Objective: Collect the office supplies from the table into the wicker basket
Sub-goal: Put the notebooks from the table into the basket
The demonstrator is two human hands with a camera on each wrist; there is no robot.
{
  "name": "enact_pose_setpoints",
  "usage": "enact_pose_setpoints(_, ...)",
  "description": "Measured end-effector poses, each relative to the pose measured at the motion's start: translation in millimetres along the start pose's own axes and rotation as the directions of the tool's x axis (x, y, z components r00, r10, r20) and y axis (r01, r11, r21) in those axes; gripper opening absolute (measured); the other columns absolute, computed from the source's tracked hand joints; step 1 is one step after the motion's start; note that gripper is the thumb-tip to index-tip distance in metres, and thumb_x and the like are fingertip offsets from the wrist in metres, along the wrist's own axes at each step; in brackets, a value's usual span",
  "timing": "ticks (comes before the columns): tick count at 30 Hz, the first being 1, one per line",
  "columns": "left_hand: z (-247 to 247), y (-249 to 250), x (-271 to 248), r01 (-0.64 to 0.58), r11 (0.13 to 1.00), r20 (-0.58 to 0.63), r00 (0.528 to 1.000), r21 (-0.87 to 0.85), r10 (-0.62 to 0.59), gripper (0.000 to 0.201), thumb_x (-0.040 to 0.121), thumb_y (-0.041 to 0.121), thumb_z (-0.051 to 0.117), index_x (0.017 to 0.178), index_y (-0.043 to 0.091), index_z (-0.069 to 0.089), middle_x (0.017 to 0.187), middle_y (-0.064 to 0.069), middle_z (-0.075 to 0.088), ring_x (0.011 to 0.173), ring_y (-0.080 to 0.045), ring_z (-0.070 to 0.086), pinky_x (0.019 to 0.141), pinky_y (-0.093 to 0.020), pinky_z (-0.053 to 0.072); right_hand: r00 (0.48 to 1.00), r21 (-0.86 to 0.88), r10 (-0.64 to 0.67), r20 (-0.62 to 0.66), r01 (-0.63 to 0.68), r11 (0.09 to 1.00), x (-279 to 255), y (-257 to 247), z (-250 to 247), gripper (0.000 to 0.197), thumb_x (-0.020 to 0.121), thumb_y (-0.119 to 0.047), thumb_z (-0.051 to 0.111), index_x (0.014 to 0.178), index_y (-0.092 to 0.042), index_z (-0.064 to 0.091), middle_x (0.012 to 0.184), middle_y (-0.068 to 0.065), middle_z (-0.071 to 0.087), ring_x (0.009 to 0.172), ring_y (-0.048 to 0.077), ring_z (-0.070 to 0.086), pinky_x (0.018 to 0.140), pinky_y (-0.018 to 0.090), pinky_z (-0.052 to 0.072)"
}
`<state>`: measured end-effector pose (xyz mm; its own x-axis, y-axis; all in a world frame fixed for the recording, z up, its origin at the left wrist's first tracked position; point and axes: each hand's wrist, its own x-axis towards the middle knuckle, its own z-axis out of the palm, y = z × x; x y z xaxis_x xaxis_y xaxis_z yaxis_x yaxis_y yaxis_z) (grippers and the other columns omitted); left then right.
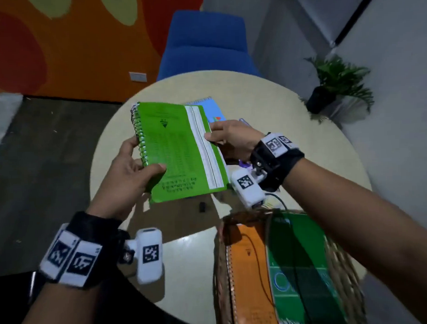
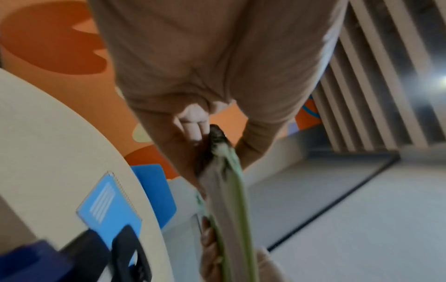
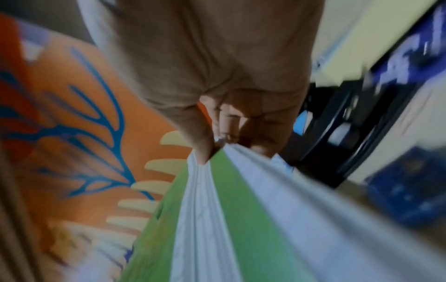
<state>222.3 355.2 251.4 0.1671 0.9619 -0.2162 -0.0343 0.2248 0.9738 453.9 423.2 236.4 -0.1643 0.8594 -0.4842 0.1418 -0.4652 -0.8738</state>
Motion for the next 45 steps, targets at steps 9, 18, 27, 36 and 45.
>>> enact_pose_setpoints(9,85,-87,-94,-0.105,0.848,0.327,0.941,0.519,-0.084,0.042,0.089,0.009,0.058,0.128,0.023,0.048,0.087,0.017,0.065,0.066,0.012,0.064,0.060,-0.004,0.045,0.958,-0.489,0.120,-0.262,-0.239,0.839,-180,136,-56,0.028,0.085,-0.021,0.068,0.070,-0.018,0.044,0.066,-0.001,0.049,0.064,0.017,0.047,0.063,0.031,0.042)
enact_pose_setpoints(18,114,-110,-126,-0.301,0.300,0.371,0.904,0.905,-0.213,0.040,0.088,0.042,0.049,0.121,0.021,0.051,0.104,-0.004,0.069,0.098,-0.024,0.063,0.078,-0.029,0.047,0.915,-0.581,0.265,-0.304,-0.399,0.710,-189,217,-38,0.022,0.088,-0.025,0.064,0.077,-0.018,0.046,0.076,-0.003,0.048,0.064,0.010,0.045,0.056,0.019,0.038)
enact_pose_setpoints(27,142,-128,-117,-0.723,-0.168,0.608,0.664,0.670,-0.435,0.038,0.092,0.038,0.038,0.095,0.015,0.069,0.097,-0.004,0.066,0.096,-0.025,0.061,0.107,-0.057,0.015,0.903,-0.661,0.199,-0.381,-0.416,0.624,-187,209,-34,0.028,0.081,-0.031,0.071,0.083,-0.018,0.047,0.085,-0.001,0.057,0.078,0.016,0.057,0.068,0.025,0.053)
enact_pose_setpoints(36,137,-94,-78,-0.590,0.228,0.629,0.684,0.775,-0.370,0.031,0.084,0.039,0.044,0.084,0.015,0.063,0.079,-0.005,0.069,0.079,-0.026,0.065,0.106,-0.042,0.039,0.959,-0.772,0.174,-0.225,-0.284,0.568,-178,171,-68,0.033,0.076,-0.048,0.070,0.070,-0.021,0.053,0.070,-0.003,0.059,0.057,0.009,0.049,0.056,0.023,0.043)
enact_pose_setpoints(45,74,-46,109,0.157,0.881,-0.223,0.973,0.447,-0.060,0.014,0.092,0.010,0.056,0.097,0.006,0.068,0.092,-0.008,0.066,0.079,-0.017,0.061,0.055,-0.011,0.047,0.968,-0.136,-0.013,-0.251,-0.022,0.990,-4,29,-144,0.014,0.089,-0.014,0.062,0.076,-0.008,0.063,0.080,0.010,0.068,0.077,0.022,0.065,0.070,0.034,0.055)
